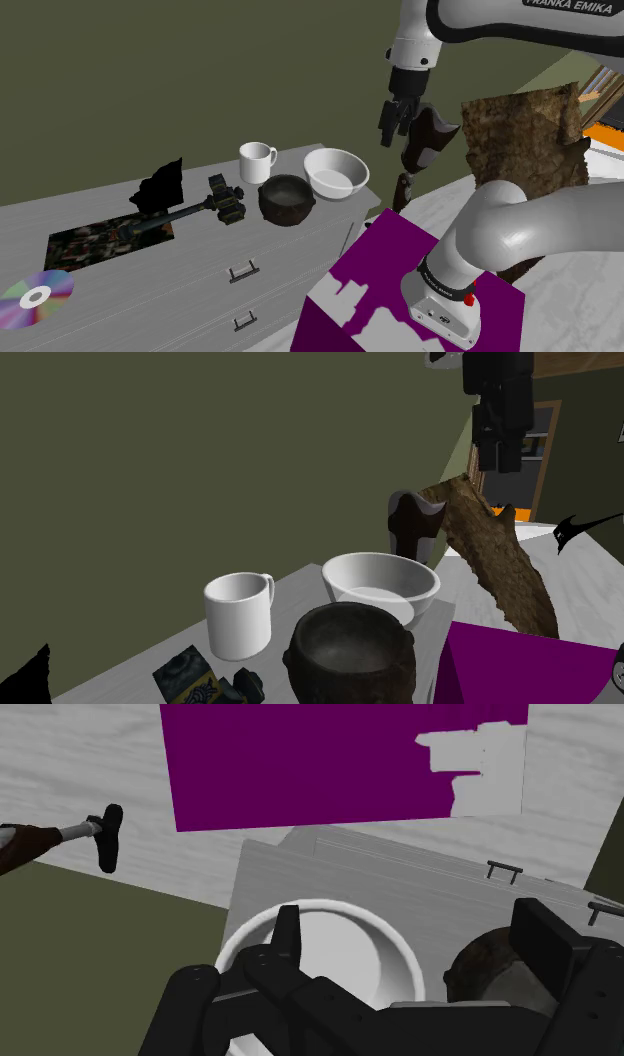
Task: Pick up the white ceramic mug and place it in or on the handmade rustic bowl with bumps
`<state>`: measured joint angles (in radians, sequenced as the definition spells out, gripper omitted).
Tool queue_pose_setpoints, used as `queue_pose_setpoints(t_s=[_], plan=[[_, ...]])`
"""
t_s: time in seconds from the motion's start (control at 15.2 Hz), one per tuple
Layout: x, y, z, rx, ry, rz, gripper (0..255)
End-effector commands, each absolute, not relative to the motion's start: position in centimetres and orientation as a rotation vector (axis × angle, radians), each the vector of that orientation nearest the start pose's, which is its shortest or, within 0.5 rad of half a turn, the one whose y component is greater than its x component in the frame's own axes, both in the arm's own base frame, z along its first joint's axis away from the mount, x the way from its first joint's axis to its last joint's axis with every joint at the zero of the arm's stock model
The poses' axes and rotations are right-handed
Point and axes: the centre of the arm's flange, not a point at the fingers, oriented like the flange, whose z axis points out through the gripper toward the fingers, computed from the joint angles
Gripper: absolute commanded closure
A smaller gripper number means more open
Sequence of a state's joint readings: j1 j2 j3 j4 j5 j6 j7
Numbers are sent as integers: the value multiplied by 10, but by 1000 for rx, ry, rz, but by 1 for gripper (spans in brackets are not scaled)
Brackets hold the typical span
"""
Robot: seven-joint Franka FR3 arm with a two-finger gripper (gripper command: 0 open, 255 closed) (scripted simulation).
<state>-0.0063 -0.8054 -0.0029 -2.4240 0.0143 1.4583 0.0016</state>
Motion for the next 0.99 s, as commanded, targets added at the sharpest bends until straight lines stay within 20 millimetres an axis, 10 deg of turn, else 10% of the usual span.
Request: queue_pose_setpoints(t_s=[0.0,0.92], plan=[[287,-1,556,-3115,15,250,0],[434,67,479,-3133,-107,184,0]])
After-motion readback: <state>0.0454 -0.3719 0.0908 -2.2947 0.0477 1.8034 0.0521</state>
